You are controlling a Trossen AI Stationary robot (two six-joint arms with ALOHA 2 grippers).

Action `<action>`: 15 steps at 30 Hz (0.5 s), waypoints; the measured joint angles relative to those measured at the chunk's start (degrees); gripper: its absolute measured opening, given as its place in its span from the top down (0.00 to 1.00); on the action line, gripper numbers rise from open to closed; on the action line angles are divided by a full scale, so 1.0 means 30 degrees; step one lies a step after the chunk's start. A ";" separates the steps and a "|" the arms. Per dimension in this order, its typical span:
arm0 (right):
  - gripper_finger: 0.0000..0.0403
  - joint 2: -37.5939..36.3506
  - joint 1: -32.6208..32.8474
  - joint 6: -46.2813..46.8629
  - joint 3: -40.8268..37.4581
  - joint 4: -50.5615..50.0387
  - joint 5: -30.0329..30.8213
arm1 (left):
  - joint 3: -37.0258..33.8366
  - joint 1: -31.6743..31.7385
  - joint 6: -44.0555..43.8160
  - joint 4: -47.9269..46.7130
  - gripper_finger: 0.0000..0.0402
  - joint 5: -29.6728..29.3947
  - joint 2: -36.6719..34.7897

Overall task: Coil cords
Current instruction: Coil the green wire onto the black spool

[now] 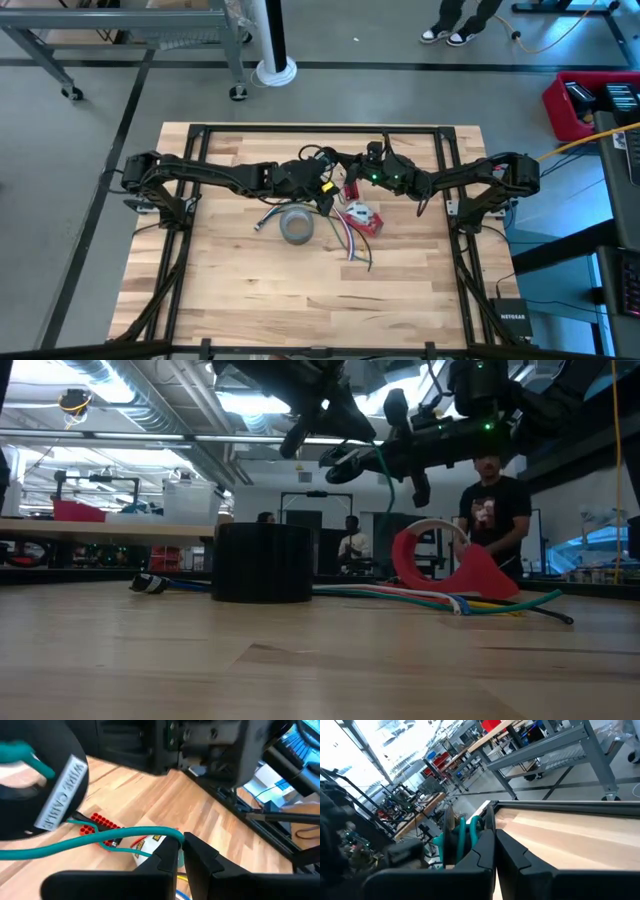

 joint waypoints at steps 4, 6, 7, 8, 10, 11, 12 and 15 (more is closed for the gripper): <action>0.98 0.0000 -0.0013 0.0005 -0.0005 0.0330 0.0020 | 0.0000 0.0000 0.0021 0.0067 0.91 -0.0009 0.0374; 0.98 0.0000 -0.0013 0.0013 -0.0005 0.0440 0.0020 | 0.0000 0.0000 0.0027 0.0032 0.89 -0.0029 0.0620; 0.98 0.0000 -0.0013 0.0017 -0.0005 0.0538 0.0013 | 0.0000 0.0000 0.0027 0.0133 0.89 -0.0036 0.0719; 0.98 0.0000 -0.0013 0.0018 -0.0005 0.0564 0.0020 | 0.0000 0.0000 0.0024 0.0086 0.88 -0.0051 0.0873; 0.98 0.0000 -0.0013 0.0020 -0.0005 0.0582 0.0020 | 0.0000 0.0000 0.0015 0.0098 0.87 -0.0061 0.1167; 0.98 0.0000 -0.0013 0.0020 -0.0005 0.0629 0.0020 | 0.0000 0.0000 -0.0002 0.0091 0.87 -0.0063 0.1302; 0.98 0.0000 -0.0013 0.0020 -0.0005 0.0705 0.0024 | 0.0000 0.0000 -0.0088 0.0133 0.86 -0.0064 0.1444; 0.98 0.0000 -0.0013 0.0020 -0.0005 0.0811 0.0027 | 0.0000 -0.0028 -0.0368 0.0136 0.86 -0.0066 0.1756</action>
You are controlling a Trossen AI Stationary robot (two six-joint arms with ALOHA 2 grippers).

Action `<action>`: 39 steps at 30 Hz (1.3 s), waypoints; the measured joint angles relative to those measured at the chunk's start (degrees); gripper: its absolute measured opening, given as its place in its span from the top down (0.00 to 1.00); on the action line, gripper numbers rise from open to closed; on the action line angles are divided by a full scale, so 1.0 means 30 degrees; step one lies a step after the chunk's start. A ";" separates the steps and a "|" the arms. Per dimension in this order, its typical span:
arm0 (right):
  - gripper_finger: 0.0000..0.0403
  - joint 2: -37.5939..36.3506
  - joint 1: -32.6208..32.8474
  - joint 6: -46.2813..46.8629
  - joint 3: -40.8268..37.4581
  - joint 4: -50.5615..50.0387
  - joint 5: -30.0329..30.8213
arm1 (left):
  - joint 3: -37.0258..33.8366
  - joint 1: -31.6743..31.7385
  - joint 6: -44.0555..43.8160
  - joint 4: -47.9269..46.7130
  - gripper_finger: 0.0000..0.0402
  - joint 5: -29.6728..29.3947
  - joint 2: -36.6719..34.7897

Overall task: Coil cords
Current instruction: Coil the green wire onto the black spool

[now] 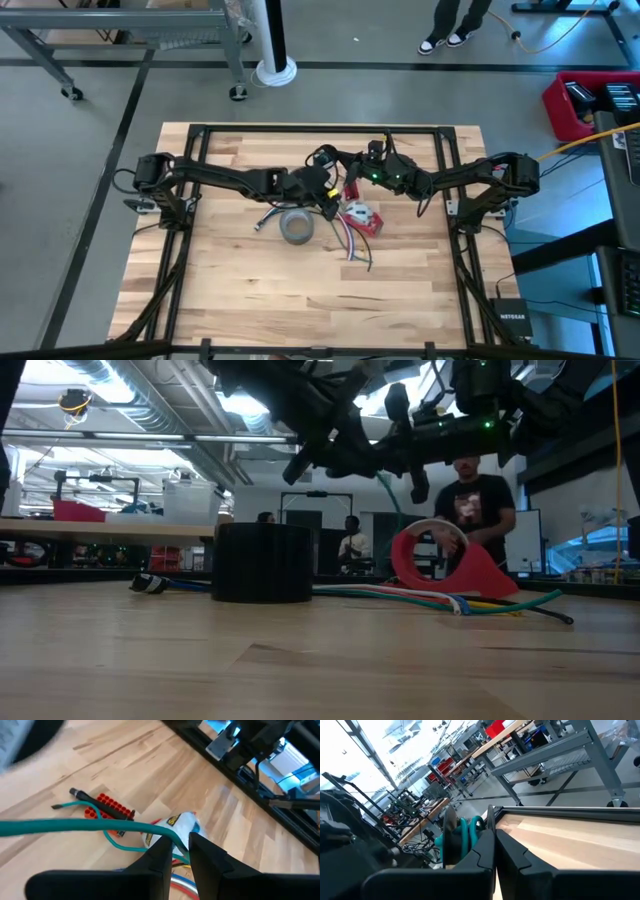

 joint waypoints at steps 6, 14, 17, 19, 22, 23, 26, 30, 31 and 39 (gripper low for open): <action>0.98 0.0000 0.0000 0.0000 -0.0007 0.0457 0.0003 | 0.0000 -0.0430 0.0001 0.0008 0.87 -0.0723 0.0127; 0.98 0.0000 0.0000 -0.0007 -0.0007 0.1073 0.0278 | 0.0000 -0.1256 0.0417 -0.0053 0.87 -0.3760 0.0127; 0.98 0.0000 0.0000 -0.0007 -0.0007 0.1540 0.0506 | 0.0000 -0.1433 0.0341 0.0107 0.87 -0.4516 0.0127; 0.98 0.0000 0.0000 -0.0007 -0.0007 0.1953 0.0508 | 0.0000 -0.1531 0.0144 0.0077 0.87 -0.4799 0.0127; 0.98 0.0000 0.0000 -0.0007 -0.0007 0.2502 0.0510 | 0.0000 -0.1604 -0.0120 0.0077 0.87 -0.5160 0.0127; 0.98 0.0000 0.0000 -0.0007 -0.0007 0.2629 0.0510 | 0.0000 -0.1643 -0.0159 0.0105 0.87 -0.5226 0.0127; 0.98 0.0000 0.0000 -0.0007 -0.0007 0.2920 0.0510 | 0.0000 -0.1677 -0.0188 0.0071 0.87 -0.5501 0.0127; 0.98 0.0000 0.0000 -0.0007 -0.0007 0.2969 0.0515 | 0.0000 -0.1677 -0.0210 0.0087 0.87 -0.5508 0.0127; 0.98 0.0000 0.0000 -0.0007 -0.0007 0.2980 0.0513 | 0.0000 -0.1677 -0.0217 0.0069 0.87 -0.5515 0.0127; 0.98 0.0000 0.0000 -0.0007 -0.0007 0.3861 0.0871 | 0.0000 -0.1677 -0.0629 0.0048 0.87 -0.5616 0.0412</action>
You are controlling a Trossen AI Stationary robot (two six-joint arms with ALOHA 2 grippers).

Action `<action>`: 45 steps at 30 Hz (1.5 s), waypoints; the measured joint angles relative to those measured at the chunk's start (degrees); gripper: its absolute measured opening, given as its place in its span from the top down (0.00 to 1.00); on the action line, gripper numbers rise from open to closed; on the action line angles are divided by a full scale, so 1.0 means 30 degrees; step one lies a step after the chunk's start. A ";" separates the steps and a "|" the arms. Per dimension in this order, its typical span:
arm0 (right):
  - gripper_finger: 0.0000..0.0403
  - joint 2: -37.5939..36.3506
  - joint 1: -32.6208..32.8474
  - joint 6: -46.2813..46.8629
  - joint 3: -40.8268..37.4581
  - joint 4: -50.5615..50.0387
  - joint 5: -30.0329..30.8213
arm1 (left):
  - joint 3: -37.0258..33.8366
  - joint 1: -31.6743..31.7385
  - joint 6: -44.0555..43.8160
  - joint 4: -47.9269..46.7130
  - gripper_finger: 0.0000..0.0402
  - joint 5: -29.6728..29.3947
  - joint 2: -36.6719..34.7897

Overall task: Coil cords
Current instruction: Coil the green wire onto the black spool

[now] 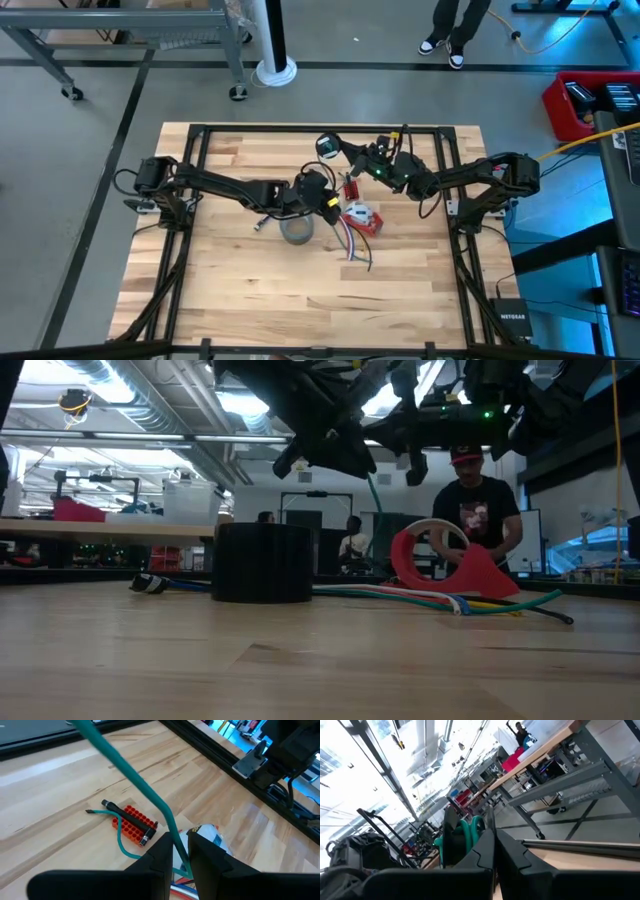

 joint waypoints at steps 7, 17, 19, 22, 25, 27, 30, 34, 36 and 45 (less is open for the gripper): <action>0.98 0.0000 0.0000 -0.0056 0.0007 0.0050 0.0420 | -0.0029 0.0000 -0.0409 0.0595 0.87 -0.0011 0.0859; 0.98 0.0000 -0.0007 -0.0493 0.0022 0.0220 0.0601 | -0.0029 -0.0439 -0.0259 0.0656 0.87 -0.0090 0.0975; 0.98 0.0000 -0.0005 -0.0495 0.0022 0.0377 0.0601 | -0.0118 -0.0548 -0.0613 0.0639 0.87 -0.0418 0.0975; 0.98 0.0000 -0.0007 -0.0503 0.0022 0.0442 0.0601 | -0.0175 -0.0728 -0.0972 -0.0022 0.87 -0.1164 0.0975; 0.98 0.0000 -0.0007 -0.0498 0.0022 0.0473 0.0601 | -0.0175 -0.0841 -0.0961 0.0064 0.87 -0.2086 0.0975; 0.98 0.0000 -0.0007 -0.0503 0.0022 0.0473 0.0601 | -0.0175 -0.0874 -0.0867 0.0038 0.87 -0.2534 0.0975; 0.98 0.0000 -0.0007 -0.0503 0.0022 0.0471 0.0601 | -0.0175 -0.0867 -0.0963 -0.0047 0.87 -0.2777 0.0975; 0.98 0.0000 -0.0007 -0.0503 0.0022 0.0474 0.0632 | -0.0175 -0.0867 -0.1078 -0.0150 0.90 -0.2843 0.0975; 0.98 0.0000 0.0000 -0.0517 0.0022 0.0483 0.0986 | -0.0175 -0.0867 -0.1368 -0.0144 0.94 -0.2856 0.0975; 0.98 0.0000 0.0000 -0.0517 0.0015 0.0908 0.1084 | -0.0175 -0.0583 -0.3098 -0.0206 0.99 -0.1651 0.1222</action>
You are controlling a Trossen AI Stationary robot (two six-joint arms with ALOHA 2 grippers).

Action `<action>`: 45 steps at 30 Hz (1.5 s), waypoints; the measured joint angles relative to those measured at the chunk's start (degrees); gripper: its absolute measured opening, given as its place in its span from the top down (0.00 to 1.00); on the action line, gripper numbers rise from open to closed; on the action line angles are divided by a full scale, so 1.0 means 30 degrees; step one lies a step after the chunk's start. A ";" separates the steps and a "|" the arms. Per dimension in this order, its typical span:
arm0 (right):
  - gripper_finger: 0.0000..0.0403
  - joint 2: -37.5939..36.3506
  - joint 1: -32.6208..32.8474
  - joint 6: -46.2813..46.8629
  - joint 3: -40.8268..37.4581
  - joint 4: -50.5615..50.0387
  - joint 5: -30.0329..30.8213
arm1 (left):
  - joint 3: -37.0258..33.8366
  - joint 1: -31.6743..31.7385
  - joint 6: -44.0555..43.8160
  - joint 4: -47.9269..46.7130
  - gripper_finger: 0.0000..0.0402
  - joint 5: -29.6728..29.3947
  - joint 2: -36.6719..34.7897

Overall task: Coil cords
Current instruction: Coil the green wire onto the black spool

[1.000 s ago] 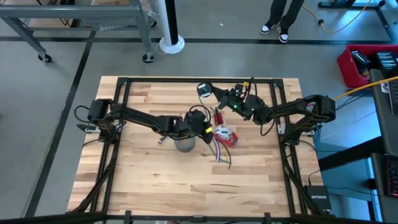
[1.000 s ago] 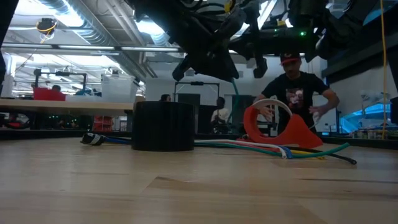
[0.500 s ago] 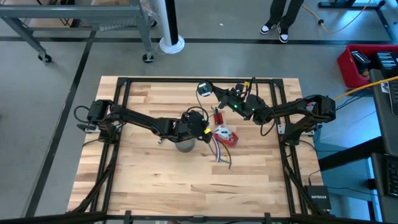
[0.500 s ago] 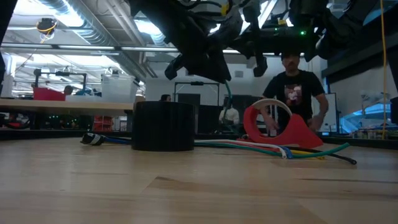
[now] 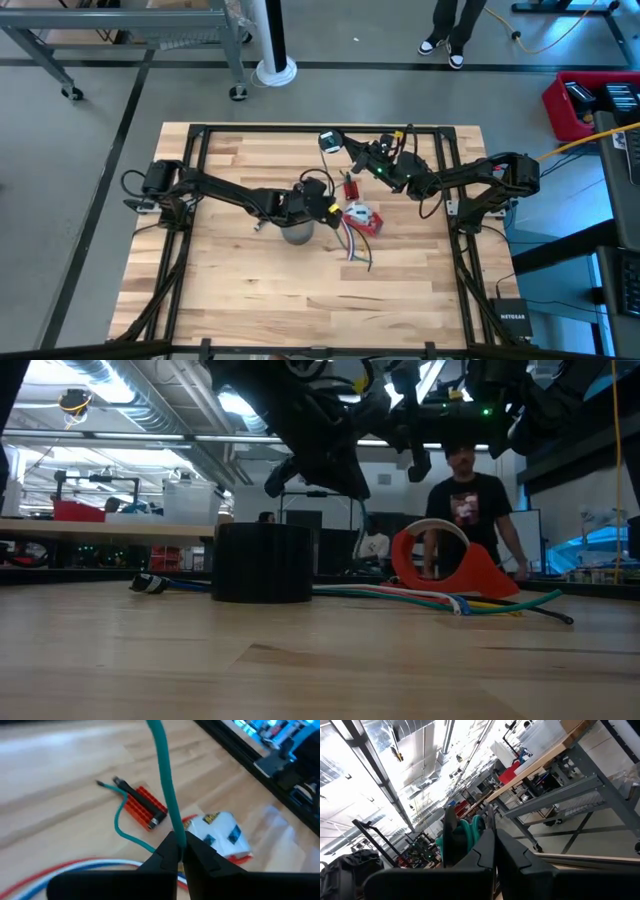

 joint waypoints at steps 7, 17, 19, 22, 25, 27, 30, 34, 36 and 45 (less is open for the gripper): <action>0.98 0.0000 0.0000 0.0000 -0.0007 -0.0401 -0.0028 | 0.0007 0.0350 -0.0431 0.0087 0.99 0.3423 0.0036; 0.98 0.0000 0.0015 0.0138 -0.0007 -0.2664 -0.0521 | 0.0923 0.1084 -0.0262 0.0909 1.00 0.8461 0.0036; 0.98 0.0000 0.0015 0.0093 -0.0007 -0.3459 -0.0659 | 0.1193 0.1274 -0.0178 0.0944 1.00 0.9607 0.0036; 0.98 0.0000 0.0000 0.0005 -0.0007 -0.4928 -0.1164 | 0.1681 0.1384 0.0529 0.0792 1.00 1.0444 0.0026; 0.98 0.0000 0.0000 -0.0022 -0.0007 -0.6134 -0.1533 | 0.2142 0.1464 0.1172 -0.0141 1.00 1.0583 -0.0247; 0.98 0.0000 0.0000 -0.0023 -0.0007 -0.6703 -0.1767 | 0.2366 0.1479 0.1458 -0.1267 1.00 1.0482 -0.0479; 0.98 0.0000 0.0000 -0.0029 -0.0007 -0.6943 -0.2733 | 0.2433 0.1511 0.2079 -0.2092 1.00 0.9875 -0.0773; 0.98 0.0000 0.0000 0.0003 0.0000 -0.7128 -0.3636 | 0.2441 0.1713 0.2250 -0.2382 1.00 0.9774 -0.1036; 0.98 0.0000 0.0000 0.0015 0.0000 -0.7186 -0.3667 | 0.2441 0.1851 0.2250 -0.2407 1.00 0.9961 -0.1042; 0.98 0.0000 0.0000 0.0022 0.0000 -0.7525 -0.3674 | 0.2441 0.1990 0.2071 -0.2858 1.00 1.1732 -0.1042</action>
